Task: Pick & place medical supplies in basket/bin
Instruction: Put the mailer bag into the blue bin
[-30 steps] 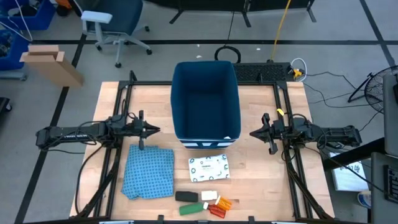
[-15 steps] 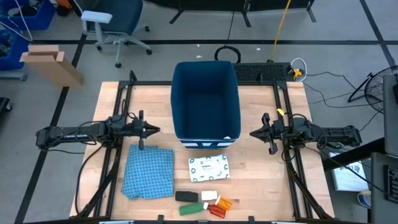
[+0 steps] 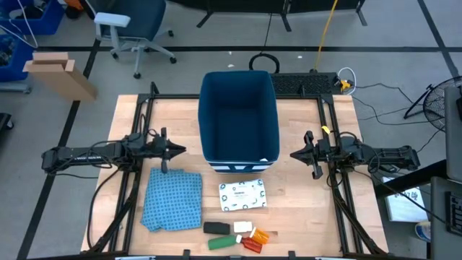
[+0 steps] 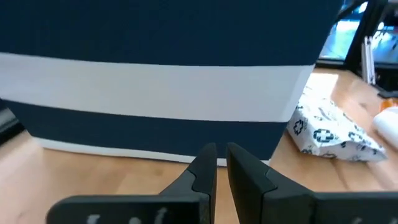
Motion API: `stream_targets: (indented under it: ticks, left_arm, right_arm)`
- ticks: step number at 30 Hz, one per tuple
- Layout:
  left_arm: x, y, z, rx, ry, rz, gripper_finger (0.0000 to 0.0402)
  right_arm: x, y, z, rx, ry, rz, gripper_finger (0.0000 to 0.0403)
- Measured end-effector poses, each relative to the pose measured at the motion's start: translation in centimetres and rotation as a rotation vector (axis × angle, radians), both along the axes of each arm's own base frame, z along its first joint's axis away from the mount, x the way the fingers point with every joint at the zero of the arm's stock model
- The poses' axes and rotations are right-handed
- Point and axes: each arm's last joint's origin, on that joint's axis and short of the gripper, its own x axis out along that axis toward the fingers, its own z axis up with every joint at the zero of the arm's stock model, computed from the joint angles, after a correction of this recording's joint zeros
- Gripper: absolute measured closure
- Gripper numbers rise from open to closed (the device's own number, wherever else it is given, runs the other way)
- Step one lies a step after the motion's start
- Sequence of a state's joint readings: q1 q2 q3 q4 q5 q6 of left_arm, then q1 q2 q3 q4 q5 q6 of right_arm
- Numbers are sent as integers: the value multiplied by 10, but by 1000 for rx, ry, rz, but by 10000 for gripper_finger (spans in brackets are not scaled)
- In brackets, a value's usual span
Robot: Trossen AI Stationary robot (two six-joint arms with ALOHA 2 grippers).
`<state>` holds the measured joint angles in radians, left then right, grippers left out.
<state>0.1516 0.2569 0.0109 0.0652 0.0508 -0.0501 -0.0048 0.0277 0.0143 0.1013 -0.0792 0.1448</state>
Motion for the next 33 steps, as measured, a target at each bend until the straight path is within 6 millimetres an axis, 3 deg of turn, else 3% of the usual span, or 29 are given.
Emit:
stream_targets:
  ticks: [7,10,13,17,23,33]
  left_arm:
    - [2,1,17,-8,-180,26,360]
    - [5,-6,31,133,-198,-80,360]
    - [12,-11,48,258,-172,-61,360]
    - [28,-26,87,445,-172,-89,360]
    - [58,-53,125,700,-9,-73,359]
    - [109,-116,104,1083,289,-106,359]
  right_arm:
    - [0,-2,0,-75,-8,-58,403]
    - [0,-2,0,-80,-7,-85,403]
    - [0,-2,0,-84,-7,-85,403]
    - [0,-2,0,-110,-7,-87,403]
    - [0,-2,0,-130,-8,-88,403]
    - [0,-2,2,-184,-31,-94,403]
